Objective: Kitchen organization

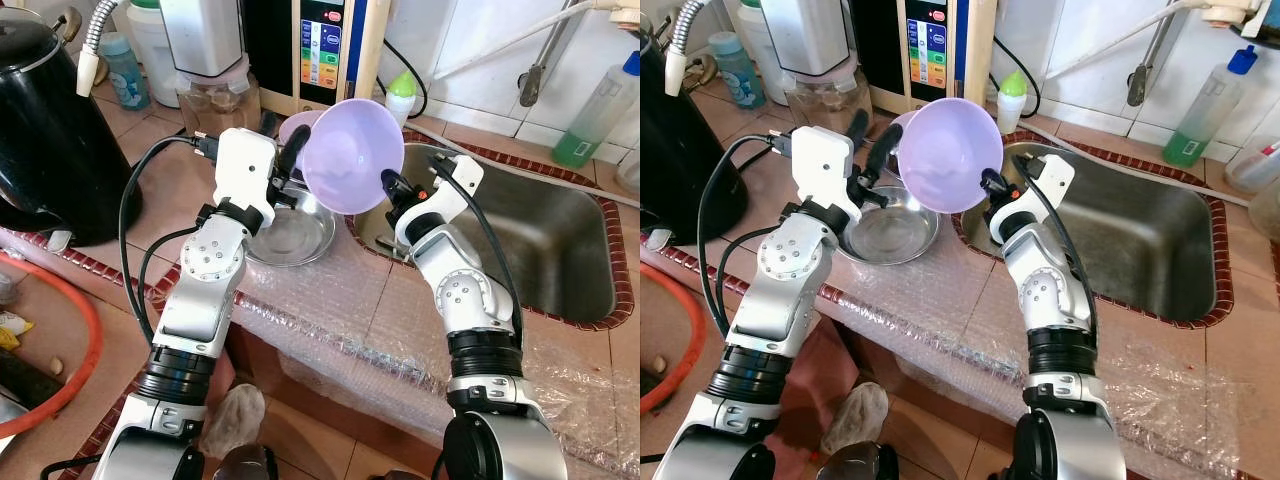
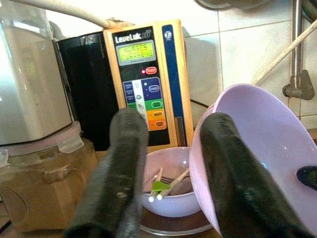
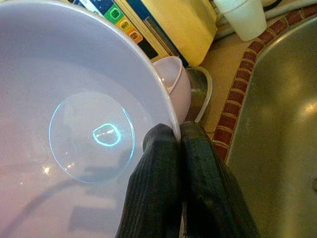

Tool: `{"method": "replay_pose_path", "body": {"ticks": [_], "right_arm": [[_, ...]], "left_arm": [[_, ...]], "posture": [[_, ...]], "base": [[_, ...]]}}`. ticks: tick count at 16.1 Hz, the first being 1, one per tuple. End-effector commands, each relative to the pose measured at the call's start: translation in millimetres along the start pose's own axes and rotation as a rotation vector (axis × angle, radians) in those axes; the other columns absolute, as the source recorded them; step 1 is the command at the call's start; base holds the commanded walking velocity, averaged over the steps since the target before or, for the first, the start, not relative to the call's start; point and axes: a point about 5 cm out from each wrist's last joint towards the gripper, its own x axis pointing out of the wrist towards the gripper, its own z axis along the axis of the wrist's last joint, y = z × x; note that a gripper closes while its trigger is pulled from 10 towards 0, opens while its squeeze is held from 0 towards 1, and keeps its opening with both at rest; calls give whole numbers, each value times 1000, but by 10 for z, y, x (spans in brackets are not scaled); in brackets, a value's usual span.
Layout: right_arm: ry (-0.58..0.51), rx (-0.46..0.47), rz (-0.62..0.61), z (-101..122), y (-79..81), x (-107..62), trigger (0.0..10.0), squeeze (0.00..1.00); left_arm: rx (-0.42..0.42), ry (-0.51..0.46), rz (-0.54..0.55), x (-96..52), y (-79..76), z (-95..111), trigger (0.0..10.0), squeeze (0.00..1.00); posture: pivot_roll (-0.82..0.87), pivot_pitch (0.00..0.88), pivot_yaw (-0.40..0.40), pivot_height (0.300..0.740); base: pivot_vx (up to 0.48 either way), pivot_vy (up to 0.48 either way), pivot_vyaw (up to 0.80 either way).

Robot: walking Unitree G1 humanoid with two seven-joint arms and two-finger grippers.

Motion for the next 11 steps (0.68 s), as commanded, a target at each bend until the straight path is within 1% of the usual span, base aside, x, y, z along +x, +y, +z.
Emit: {"method": "replay_pose_path", "body": {"ticks": [1,3,4,5,6,7,8,9,10,11], "right_arm": [[-16,0,6,45,18,15,0,0],[-102,4,-30,197,-38,12,0,0],[-212,2,-75,392,-108,-3,0,0],[-236,4,-83,443,-125,-8,0,0],[-300,-8,-118,594,-202,-25,0,0],[-342,-62,-170,719,-315,-57,0,0],[-353,-115,-221,771,-422,-87,0,0],[-338,-200,-355,807,-672,-158,0,0],[-314,-251,-420,796,-790,-195,0,0],[-269,-259,-526,723,-996,-258,0,0]], "left_arm": [[8,-33,-2,18,8,76,10000,1000],[6,-37,3,-4,42,97,10000,1000],[9,-23,-5,-59,58,73,10000,1000],[11,-18,-11,-82,56,61,10000,1000],[11,5,-43,-170,40,5,10000,1000],[16,33,-81,-269,9,-66,10000,1000],[29,41,-110,-319,-12,-90,10000,1000],[34,62,-155,-384,-38,-130,10000,1000],[24,71,-166,-404,-45,-143,10000,1000],[11,115,-224,-439,-100,-195,10000,1000]], "posture": [[47,13,21,740],[47,16,21,740],[45,16,24,740],[46,17,23,740],[46,18,22,740],[47,19,20,740],[49,20,17,740],[51,21,14,740],[52,22,13,740],[55,23,10,740]], "base": [[0,0,0],[0,0,0],[0,0,0],[0,0,0],[0,0,0],[0,0,0],[0,0,0],[0,0,0],[0,0,0],[0,0,0]]}}
